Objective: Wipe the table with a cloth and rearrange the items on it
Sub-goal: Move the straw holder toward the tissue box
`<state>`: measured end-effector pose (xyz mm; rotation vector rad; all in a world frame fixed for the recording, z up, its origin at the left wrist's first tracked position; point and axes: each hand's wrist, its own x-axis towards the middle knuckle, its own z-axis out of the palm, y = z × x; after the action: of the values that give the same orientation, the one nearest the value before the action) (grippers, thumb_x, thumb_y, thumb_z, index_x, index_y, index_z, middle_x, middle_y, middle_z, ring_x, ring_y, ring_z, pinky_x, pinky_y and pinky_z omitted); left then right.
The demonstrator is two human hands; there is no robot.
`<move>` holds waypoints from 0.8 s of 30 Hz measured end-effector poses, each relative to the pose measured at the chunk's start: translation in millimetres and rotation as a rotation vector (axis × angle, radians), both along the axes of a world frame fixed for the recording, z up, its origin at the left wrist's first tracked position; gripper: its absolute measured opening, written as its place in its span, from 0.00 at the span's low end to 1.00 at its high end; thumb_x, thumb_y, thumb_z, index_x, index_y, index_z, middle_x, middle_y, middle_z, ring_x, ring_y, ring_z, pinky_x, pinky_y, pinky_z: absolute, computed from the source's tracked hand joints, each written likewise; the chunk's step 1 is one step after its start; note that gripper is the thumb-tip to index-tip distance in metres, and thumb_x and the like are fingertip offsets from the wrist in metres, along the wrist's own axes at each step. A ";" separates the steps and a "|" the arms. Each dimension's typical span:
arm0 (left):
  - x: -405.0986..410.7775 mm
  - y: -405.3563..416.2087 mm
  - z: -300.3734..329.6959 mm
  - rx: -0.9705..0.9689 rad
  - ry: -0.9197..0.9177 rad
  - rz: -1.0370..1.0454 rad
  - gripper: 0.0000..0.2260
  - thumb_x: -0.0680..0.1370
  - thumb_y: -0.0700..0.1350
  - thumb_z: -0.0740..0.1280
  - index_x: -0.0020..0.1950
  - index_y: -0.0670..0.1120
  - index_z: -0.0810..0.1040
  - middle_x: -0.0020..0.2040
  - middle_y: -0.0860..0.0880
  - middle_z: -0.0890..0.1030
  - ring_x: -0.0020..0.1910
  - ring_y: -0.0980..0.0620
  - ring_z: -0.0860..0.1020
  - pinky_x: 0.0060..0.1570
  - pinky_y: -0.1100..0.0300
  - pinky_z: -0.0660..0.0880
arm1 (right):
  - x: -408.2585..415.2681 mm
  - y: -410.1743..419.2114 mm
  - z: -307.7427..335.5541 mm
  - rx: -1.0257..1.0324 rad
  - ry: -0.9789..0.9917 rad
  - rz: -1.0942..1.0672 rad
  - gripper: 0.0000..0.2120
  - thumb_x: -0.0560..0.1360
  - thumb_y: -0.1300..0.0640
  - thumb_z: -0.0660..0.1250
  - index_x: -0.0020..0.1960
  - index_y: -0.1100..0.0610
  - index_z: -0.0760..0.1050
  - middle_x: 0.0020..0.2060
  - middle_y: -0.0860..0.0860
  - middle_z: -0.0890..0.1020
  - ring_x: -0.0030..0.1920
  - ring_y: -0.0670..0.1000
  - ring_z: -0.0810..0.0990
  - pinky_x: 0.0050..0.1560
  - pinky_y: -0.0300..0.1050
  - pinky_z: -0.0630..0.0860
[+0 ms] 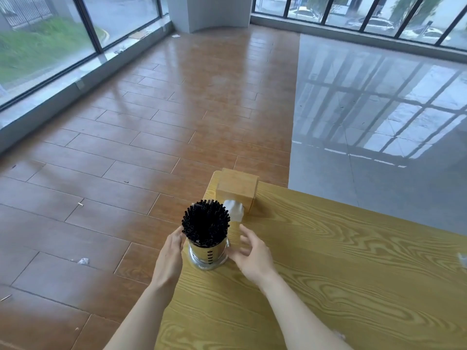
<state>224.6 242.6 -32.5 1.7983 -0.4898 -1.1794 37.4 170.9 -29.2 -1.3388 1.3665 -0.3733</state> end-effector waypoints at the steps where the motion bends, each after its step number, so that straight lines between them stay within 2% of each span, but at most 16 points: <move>1: -2.5 5.6 -2.4 0.033 -0.056 0.001 0.24 0.81 0.64 0.53 0.75 0.58 0.69 0.75 0.53 0.72 0.74 0.50 0.71 0.73 0.47 0.66 | -5.6 1.5 1.3 -0.028 0.042 0.004 0.39 0.73 0.43 0.75 0.79 0.43 0.61 0.73 0.49 0.72 0.68 0.51 0.76 0.69 0.54 0.75; 4: -18.9 22.1 -7.4 0.162 -0.369 -0.091 0.22 0.83 0.60 0.55 0.75 0.55 0.68 0.74 0.50 0.74 0.70 0.47 0.73 0.66 0.47 0.71 | -23.4 6.6 6.8 -0.163 0.202 0.073 0.39 0.75 0.35 0.69 0.80 0.42 0.58 0.79 0.48 0.65 0.79 0.53 0.62 0.78 0.54 0.63; 6: -36.8 30.3 -5.4 0.221 -0.566 -0.270 0.28 0.81 0.63 0.54 0.79 0.54 0.62 0.75 0.48 0.72 0.72 0.46 0.71 0.65 0.46 0.70 | -37.2 10.2 12.0 -0.245 0.333 0.126 0.39 0.75 0.31 0.63 0.81 0.41 0.54 0.82 0.48 0.57 0.82 0.52 0.53 0.80 0.56 0.55; 8: -55.8 32.2 -5.6 0.231 -0.704 -0.406 0.37 0.78 0.70 0.51 0.82 0.52 0.54 0.78 0.48 0.68 0.75 0.46 0.69 0.67 0.48 0.70 | -53.8 13.4 17.0 -0.294 0.458 0.154 0.39 0.75 0.28 0.58 0.81 0.40 0.51 0.83 0.48 0.51 0.83 0.52 0.47 0.81 0.58 0.48; 10: -74.4 29.7 -4.2 0.289 -0.776 -0.478 0.43 0.75 0.74 0.48 0.83 0.49 0.50 0.80 0.47 0.66 0.75 0.45 0.68 0.70 0.48 0.70 | -72.7 16.2 22.0 -0.308 0.537 0.153 0.40 0.74 0.26 0.55 0.81 0.40 0.49 0.83 0.48 0.47 0.83 0.51 0.43 0.81 0.59 0.44; 14: -106.7 22.6 -0.5 0.432 -0.804 -0.443 0.44 0.76 0.72 0.49 0.82 0.44 0.50 0.79 0.42 0.67 0.75 0.40 0.69 0.72 0.47 0.66 | -115.9 22.8 28.0 -0.261 0.563 0.096 0.41 0.74 0.26 0.55 0.82 0.39 0.47 0.83 0.48 0.45 0.83 0.52 0.42 0.82 0.59 0.43; 17: -131.3 12.3 5.2 0.477 -0.819 -0.503 0.41 0.77 0.71 0.50 0.80 0.43 0.57 0.78 0.42 0.67 0.73 0.39 0.69 0.69 0.47 0.69 | -148.8 26.1 29.3 -0.257 0.568 0.062 0.42 0.74 0.26 0.55 0.82 0.40 0.47 0.83 0.48 0.45 0.83 0.52 0.43 0.82 0.58 0.44; 20: -172.3 -0.1 16.9 0.413 -0.862 -0.599 0.38 0.77 0.71 0.52 0.77 0.46 0.63 0.75 0.43 0.70 0.73 0.41 0.70 0.67 0.47 0.71 | -184.6 28.3 28.6 -0.262 0.585 0.032 0.42 0.74 0.26 0.55 0.82 0.40 0.47 0.83 0.48 0.44 0.83 0.52 0.43 0.82 0.58 0.44; 22: -206.8 -10.3 21.6 0.317 -0.908 -0.674 0.38 0.76 0.71 0.52 0.78 0.49 0.61 0.77 0.45 0.69 0.74 0.43 0.69 0.68 0.48 0.71 | -214.3 28.5 30.0 -0.272 0.618 0.019 0.42 0.74 0.26 0.54 0.82 0.40 0.46 0.83 0.49 0.44 0.83 0.52 0.42 0.82 0.59 0.43; 24: -245.1 -20.8 26.4 0.206 -0.997 -0.758 0.39 0.76 0.72 0.51 0.81 0.50 0.58 0.80 0.47 0.65 0.77 0.45 0.65 0.73 0.50 0.65 | -250.9 26.9 32.2 -0.280 0.650 0.009 0.41 0.75 0.26 0.53 0.82 0.40 0.45 0.83 0.49 0.42 0.83 0.53 0.41 0.81 0.59 0.41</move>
<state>-20.4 221.8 -6.0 2.4061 -1.7902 -0.6898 -213.5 197.8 3.0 -1.7913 1.8878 -0.1210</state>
